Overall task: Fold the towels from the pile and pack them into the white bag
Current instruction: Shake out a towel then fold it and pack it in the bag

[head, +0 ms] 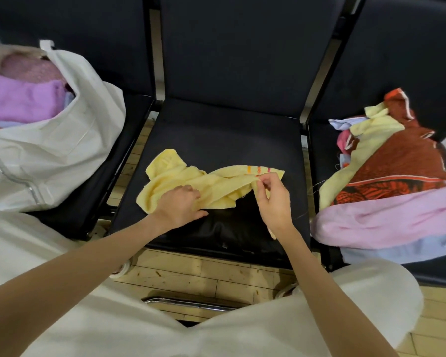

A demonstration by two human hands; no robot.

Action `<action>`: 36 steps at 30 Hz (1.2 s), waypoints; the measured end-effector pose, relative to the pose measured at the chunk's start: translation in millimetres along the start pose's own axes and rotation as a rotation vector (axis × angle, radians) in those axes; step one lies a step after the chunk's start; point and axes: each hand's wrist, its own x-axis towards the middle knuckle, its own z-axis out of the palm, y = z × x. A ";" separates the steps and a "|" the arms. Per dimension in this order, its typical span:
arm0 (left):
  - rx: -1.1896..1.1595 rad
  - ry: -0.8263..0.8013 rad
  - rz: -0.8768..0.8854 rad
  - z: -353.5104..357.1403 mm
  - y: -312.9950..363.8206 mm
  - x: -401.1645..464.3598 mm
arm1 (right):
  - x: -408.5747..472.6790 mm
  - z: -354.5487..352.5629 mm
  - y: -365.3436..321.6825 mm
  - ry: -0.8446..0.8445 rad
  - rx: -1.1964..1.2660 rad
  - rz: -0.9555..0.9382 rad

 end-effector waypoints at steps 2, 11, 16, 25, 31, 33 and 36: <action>0.056 0.062 0.041 1.6 5.2 -2.9 | 0.7 -1.7 -2.4 0.012 0.039 0.009; -0.357 0.206 -0.053 -47.5 -10.5 -5.4 | 0.2 -14.2 2.2 -0.002 -0.006 0.089; -1.007 0.310 -0.349 -103.0 -5.7 8.1 | 0.7 -14.8 6.4 -0.156 -0.028 0.020; -1.158 0.587 -0.184 -178.9 16.1 15.7 | 4.5 -12.2 11.7 0.078 0.053 0.035; -1.167 0.658 -0.054 -215.7 30.7 7.6 | 12.7 1.3 -1.9 0.131 0.161 0.055; -1.191 0.685 -0.068 -222.4 30.2 8.2 | 13.8 6.4 -4.2 0.090 0.175 0.081; -1.200 0.695 -0.193 -222.4 24.4 15.8 | 19.7 13.3 -3.2 -0.082 0.143 0.188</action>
